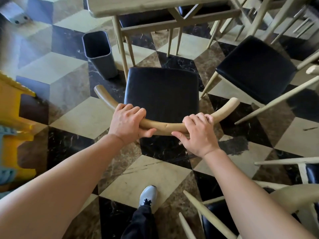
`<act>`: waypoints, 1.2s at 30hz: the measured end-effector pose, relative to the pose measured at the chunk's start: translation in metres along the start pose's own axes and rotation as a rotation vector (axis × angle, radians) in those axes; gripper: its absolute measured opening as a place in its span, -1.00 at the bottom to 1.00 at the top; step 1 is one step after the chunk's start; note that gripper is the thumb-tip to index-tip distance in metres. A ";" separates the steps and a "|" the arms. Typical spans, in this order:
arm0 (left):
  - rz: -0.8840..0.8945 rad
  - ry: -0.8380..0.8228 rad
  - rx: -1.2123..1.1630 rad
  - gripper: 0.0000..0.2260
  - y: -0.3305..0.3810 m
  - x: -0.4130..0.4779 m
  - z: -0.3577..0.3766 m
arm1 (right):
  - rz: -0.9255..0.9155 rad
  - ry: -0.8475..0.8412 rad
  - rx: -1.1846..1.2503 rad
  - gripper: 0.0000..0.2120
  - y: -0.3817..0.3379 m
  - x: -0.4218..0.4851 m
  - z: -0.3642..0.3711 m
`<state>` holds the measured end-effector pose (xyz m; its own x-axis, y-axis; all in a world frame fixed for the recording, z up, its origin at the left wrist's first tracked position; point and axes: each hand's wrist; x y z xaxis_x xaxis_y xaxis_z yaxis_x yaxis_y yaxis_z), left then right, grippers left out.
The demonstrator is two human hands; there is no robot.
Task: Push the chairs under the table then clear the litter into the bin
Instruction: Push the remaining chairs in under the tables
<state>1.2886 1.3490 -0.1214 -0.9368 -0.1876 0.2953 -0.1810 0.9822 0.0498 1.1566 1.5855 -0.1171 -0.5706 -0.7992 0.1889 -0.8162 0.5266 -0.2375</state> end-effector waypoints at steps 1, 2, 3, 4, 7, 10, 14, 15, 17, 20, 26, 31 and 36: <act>0.003 0.009 0.004 -0.34 -0.002 0.001 0.002 | -0.006 0.008 -0.003 -0.55 0.000 0.001 0.001; 0.010 0.018 0.011 -0.34 -0.004 0.001 0.003 | -0.012 0.013 -0.006 -0.56 0.001 0.002 0.002; 0.020 0.026 0.015 -0.34 -0.006 0.003 0.004 | -0.016 0.016 -0.009 -0.56 0.001 0.003 0.003; 0.028 0.036 0.017 -0.34 -0.007 0.005 0.006 | -0.020 0.017 -0.011 -0.56 0.003 0.005 0.003; 0.036 0.076 0.017 -0.35 -0.009 0.017 0.012 | -0.026 0.010 -0.020 -0.57 0.013 0.018 0.003; 0.026 0.121 0.023 -0.36 -0.014 0.037 0.020 | -0.042 -0.011 -0.026 -0.55 0.028 0.042 0.002; 0.012 0.131 0.033 -0.37 -0.023 0.067 0.031 | -0.058 -0.025 -0.032 -0.56 0.046 0.077 0.004; 0.011 0.128 0.038 -0.36 -0.026 0.074 0.033 | -0.063 -0.025 -0.030 -0.56 0.050 0.085 0.005; 0.013 0.111 0.041 -0.34 -0.031 0.086 0.036 | -0.074 -0.026 -0.027 -0.53 0.058 0.097 0.006; 0.015 0.085 0.042 -0.33 -0.036 0.102 0.038 | -0.079 -0.046 -0.026 -0.52 0.067 0.112 0.007; 0.024 0.055 0.032 -0.34 -0.051 0.126 0.043 | -0.095 -0.068 -0.015 -0.55 0.077 0.141 0.007; 0.036 0.028 0.033 -0.35 -0.063 0.145 0.044 | -0.092 -0.113 -0.009 -0.56 0.083 0.165 0.006; 0.004 -0.052 0.038 -0.39 -0.068 0.164 0.039 | -0.095 -0.196 0.000 -0.52 0.093 0.189 0.002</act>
<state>1.1352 1.2513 -0.1139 -0.9516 -0.1851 0.2454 -0.1878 0.9821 0.0127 0.9730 1.4829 -0.1053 -0.4623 -0.8864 0.0219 -0.8658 0.4459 -0.2271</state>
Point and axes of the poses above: each hand's wrist, its own x-axis towards the middle knuckle, its own z-axis out of the palm, y = z × x, and after that the axes turned 4 degrees about x, right-handed
